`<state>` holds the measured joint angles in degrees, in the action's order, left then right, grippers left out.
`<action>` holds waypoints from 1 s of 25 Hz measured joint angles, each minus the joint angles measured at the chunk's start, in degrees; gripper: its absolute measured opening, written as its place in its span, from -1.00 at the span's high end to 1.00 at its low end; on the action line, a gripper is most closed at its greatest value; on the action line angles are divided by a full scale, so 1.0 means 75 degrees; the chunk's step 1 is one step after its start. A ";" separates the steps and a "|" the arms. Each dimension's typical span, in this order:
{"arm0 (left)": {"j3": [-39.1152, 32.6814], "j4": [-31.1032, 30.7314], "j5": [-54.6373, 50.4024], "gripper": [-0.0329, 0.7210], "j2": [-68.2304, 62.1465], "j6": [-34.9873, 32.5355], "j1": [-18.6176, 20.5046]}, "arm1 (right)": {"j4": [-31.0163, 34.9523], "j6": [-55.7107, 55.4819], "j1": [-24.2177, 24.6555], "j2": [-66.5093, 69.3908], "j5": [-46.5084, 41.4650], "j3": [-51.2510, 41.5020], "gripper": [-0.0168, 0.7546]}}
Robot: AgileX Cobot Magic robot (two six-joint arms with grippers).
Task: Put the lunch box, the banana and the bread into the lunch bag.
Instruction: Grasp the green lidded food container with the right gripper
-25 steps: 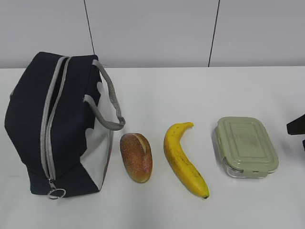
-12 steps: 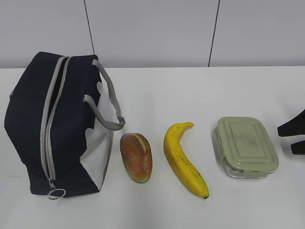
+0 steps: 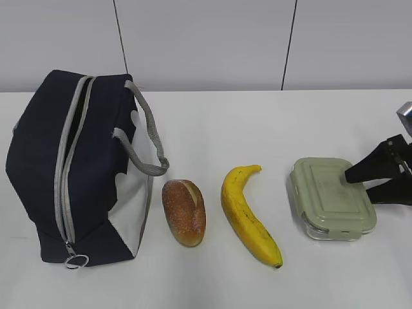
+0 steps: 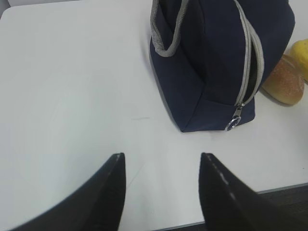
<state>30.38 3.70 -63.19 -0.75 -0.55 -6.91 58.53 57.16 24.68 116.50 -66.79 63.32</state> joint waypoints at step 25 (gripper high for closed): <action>0.0000 0.0000 0.0000 -0.07 0.0000 0.0000 0.0000 | 0.0262 0.0078 -0.0207 0.0530 -0.0041 0.0044 -0.26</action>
<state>30.38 3.70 -63.19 -0.75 -0.55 -6.91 60.50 57.75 23.13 120.47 -67.10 63.66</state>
